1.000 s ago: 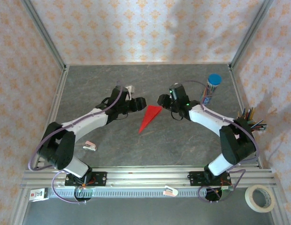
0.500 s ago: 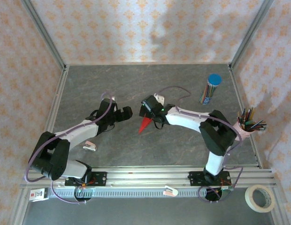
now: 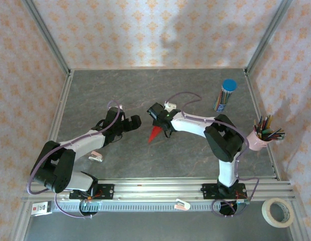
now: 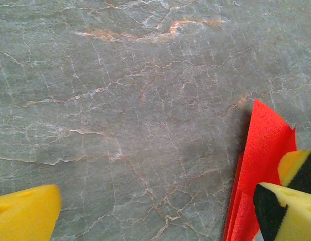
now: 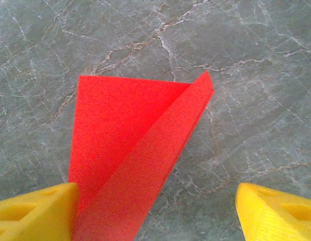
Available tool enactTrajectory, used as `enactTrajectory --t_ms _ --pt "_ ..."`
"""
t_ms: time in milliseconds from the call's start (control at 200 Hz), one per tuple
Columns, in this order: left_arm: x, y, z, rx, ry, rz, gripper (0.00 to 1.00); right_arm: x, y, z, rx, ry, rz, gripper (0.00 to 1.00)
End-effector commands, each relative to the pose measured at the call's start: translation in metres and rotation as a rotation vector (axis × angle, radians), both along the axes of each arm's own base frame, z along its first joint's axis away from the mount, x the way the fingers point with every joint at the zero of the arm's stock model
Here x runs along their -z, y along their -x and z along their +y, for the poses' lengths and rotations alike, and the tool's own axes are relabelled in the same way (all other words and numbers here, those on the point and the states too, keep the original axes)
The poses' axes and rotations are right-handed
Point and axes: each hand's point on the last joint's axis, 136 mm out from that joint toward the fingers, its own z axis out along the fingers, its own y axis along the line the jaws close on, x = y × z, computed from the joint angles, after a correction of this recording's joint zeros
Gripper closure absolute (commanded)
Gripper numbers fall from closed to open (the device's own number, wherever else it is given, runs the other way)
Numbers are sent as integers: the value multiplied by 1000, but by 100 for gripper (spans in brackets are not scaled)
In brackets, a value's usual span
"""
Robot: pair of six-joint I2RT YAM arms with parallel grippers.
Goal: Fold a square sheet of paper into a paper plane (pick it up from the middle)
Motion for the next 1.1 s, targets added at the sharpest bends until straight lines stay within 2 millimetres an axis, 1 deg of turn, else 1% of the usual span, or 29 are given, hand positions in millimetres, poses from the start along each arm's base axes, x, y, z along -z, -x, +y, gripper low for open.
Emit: enactTrajectory --t_ms 0,95,210,280,335,415,490,571,616,706,786,836,951,1096 --pt "6 -4 10 -31 -32 1 1 -25 6 -15 53 0 -51 22" --pt "7 -4 11 -31 -36 4 1 -27 10 -16 54 -40 -65 27" --pt "10 -5 11 -26 -50 13 1 -19 16 -12 42 -75 -35 36" --pt "11 -6 11 -23 -53 18 1 -13 18 -11 39 -80 -14 39" --pt "13 -6 11 -18 -55 24 1 -10 20 -10 37 -83 -4 39" --pt "14 -6 11 -17 -60 26 1 -8 21 -7 32 -98 4 39" --pt "13 -6 11 -14 -60 25 1 -17 15 3 11 -130 -9 37" --pt "13 -7 11 -15 -59 26 1 -27 8 11 2 -149 -32 30" --pt "14 -7 11 -15 -60 27 1 -29 5 14 -1 -154 -41 26" --pt "13 -7 11 -15 -60 27 1 -22 1 16 -3 -130 -33 20" --pt "13 -7 10 -12 -59 27 1 -13 1 16 3 -105 -12 19" --pt "13 -7 10 -9 -57 29 1 -6 1 16 1 -97 4 19" --pt "13 -7 10 -10 -54 29 1 3 4 15 11 -85 30 20" --pt "13 -7 8 -3 -46 29 1 5 11 7 38 -77 46 24"
